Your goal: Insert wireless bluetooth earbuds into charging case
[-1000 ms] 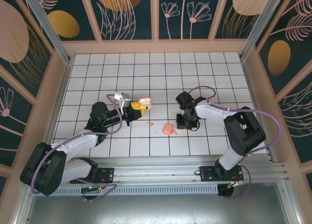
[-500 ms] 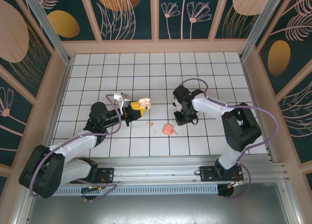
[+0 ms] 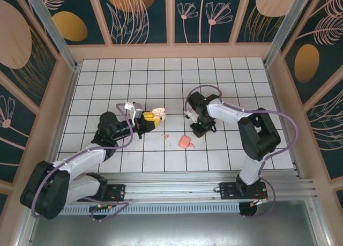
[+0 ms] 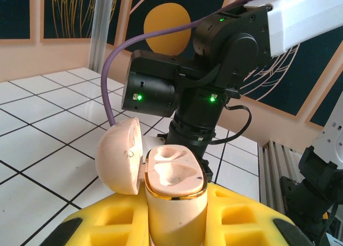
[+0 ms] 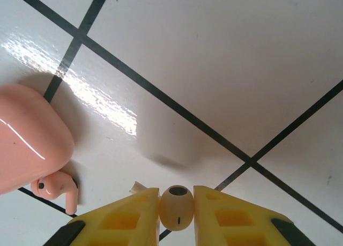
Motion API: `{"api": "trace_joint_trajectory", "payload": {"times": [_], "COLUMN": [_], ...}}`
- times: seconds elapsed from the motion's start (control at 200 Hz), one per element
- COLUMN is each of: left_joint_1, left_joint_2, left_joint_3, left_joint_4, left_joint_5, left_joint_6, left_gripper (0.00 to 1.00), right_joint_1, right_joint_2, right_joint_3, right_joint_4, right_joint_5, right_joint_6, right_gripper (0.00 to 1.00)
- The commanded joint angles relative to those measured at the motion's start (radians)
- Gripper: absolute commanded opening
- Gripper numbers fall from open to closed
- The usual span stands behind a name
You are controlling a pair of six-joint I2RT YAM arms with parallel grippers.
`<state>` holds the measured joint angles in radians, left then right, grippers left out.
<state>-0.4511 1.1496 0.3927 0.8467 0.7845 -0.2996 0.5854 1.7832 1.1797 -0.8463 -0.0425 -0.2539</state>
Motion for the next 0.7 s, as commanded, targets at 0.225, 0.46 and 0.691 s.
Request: {"api": "trace_joint_trajectory", "payload": {"times": [0.225, 0.46, 0.691], "left_joint_1": [-0.003, -0.003, -0.003], "left_joint_2": [-0.019, -0.024, -0.026], "left_joint_3": [0.032, 0.035, 0.032], "left_joint_4": [-0.004, -0.013, -0.015], "left_joint_5": [0.021, 0.017, 0.015], "left_joint_6": [0.025, 0.031, 0.033], "left_gripper": [0.12, 0.12, 0.12], "right_joint_1": [0.014, 0.021, 0.041], "right_joint_2": [0.043, 0.07, 0.08], "right_joint_3": [0.044, 0.055, 0.063], "right_joint_4": [-0.024, -0.001, 0.02], "right_joint_5": [0.042, 0.043, 0.043], "right_joint_6": [-0.163, -0.233, -0.336], "right_gripper": [0.23, 0.23, 0.23]}}
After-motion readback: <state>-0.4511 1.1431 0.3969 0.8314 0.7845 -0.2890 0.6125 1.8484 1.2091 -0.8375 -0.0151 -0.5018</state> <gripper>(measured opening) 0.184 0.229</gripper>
